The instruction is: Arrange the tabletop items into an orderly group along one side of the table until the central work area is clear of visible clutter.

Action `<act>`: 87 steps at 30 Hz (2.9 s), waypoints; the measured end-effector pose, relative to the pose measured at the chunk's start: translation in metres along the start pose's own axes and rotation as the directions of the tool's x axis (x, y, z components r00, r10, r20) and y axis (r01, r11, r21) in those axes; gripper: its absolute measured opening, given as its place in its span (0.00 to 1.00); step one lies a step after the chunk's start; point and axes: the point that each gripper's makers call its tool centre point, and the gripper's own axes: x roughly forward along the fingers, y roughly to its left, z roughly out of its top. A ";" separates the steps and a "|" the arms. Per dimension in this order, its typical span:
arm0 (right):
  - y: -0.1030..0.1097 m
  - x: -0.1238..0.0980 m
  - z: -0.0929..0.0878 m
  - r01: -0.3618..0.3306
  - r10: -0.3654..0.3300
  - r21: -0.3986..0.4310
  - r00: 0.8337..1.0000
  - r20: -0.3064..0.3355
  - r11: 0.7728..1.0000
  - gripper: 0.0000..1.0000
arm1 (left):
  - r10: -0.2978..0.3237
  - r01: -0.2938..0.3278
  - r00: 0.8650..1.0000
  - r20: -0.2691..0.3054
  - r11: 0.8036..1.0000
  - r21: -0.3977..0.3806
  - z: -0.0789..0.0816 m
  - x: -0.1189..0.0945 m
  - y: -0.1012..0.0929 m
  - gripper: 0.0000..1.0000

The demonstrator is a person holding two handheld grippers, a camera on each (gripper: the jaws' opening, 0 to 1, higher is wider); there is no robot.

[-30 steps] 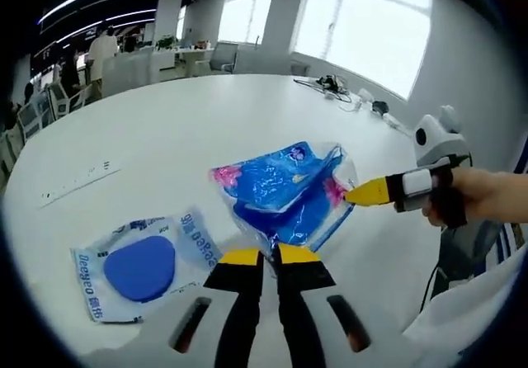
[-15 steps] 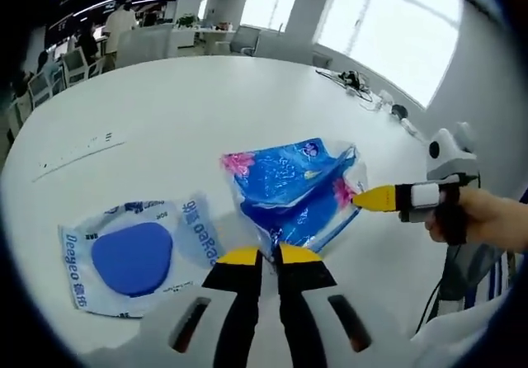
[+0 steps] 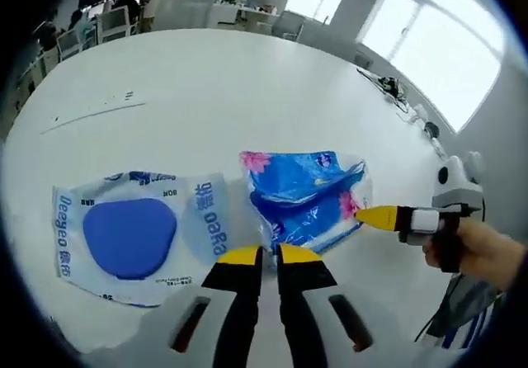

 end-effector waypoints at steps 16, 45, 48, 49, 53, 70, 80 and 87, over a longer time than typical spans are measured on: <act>-0.010 0.007 -0.009 -0.008 0.008 0.018 0.999 -0.032 1.000 0.00 | -0.012 0.012 0.999 -0.032 1.000 -0.003 -0.011 0.000 -0.002 0.08; 0.006 0.003 -0.012 0.058 -0.091 -0.384 0.994 -0.068 0.922 0.29 | -0.070 0.071 0.996 0.055 0.997 -0.010 -0.057 -0.060 0.020 0.08; 0.009 0.006 -0.018 0.061 -0.136 -0.523 0.985 -0.105 0.850 0.34 | -0.054 0.058 0.996 0.071 0.996 -0.064 -0.062 -0.067 0.029 0.07; 0.010 0.008 -0.018 0.063 -0.146 -0.547 0.983 -0.109 0.834 0.36 | -0.050 0.056 0.996 0.075 0.995 -0.081 -0.063 -0.068 0.031 0.07; 0.009 0.012 -0.017 0.092 -0.212 -0.646 0.971 -0.111 0.758 0.46 | -0.038 0.048 0.994 0.099 0.994 -0.101 -0.065 -0.078 0.041 0.07; 0.020 -0.010 -0.015 0.137 -0.202 -0.635 0.979 -0.031 0.760 0.62 | 0.137 -0.110 0.902 0.409 0.990 -0.088 -0.026 -0.130 0.096 0.66; 0.028 -0.024 -0.027 0.155 -0.197 -0.598 0.980 -0.005 0.786 0.62 | 0.173 -0.152 0.902 0.395 0.985 -0.084 -0.040 -0.143 0.113 0.95; 0.030 -0.028 -0.028 0.157 -0.195 -0.589 0.981 -0.001 0.793 0.62 | 0.189 -0.166 0.907 0.377 0.982 -0.091 -0.052 -0.149 0.124 0.94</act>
